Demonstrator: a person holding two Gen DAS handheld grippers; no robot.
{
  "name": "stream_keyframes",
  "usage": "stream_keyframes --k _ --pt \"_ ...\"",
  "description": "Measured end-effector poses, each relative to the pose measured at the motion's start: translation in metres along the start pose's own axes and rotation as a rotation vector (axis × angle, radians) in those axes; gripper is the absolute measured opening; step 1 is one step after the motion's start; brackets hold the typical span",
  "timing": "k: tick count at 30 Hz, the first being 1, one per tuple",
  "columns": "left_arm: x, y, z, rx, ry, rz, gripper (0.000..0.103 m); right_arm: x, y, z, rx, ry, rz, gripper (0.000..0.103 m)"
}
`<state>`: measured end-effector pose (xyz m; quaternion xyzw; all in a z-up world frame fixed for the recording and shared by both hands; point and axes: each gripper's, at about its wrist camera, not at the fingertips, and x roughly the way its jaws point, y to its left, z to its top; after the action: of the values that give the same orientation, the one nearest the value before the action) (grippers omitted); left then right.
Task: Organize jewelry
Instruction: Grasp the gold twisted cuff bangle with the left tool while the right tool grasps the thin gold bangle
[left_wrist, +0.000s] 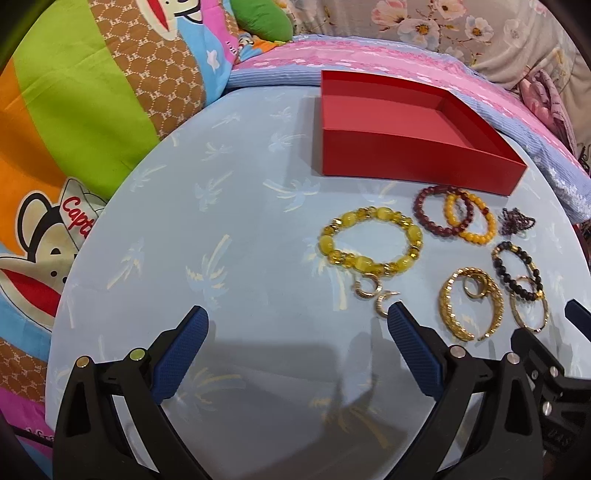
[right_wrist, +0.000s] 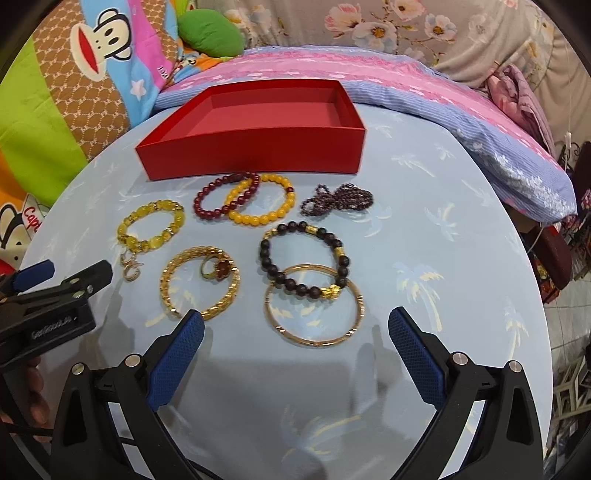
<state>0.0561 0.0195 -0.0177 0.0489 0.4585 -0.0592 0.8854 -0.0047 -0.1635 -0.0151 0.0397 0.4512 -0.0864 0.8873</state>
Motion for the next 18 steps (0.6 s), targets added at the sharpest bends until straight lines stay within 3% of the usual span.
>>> stream_keyframes --k 8,18 --pt "-0.004 -0.027 -0.008 0.068 -0.003 -0.044 0.093 0.005 -0.025 0.000 0.059 0.004 -0.041 0.095" --pt "-0.003 -0.018 -0.006 0.045 -0.003 -0.030 0.093 0.023 -0.012 0.005 0.019 0.014 -0.010 0.077"
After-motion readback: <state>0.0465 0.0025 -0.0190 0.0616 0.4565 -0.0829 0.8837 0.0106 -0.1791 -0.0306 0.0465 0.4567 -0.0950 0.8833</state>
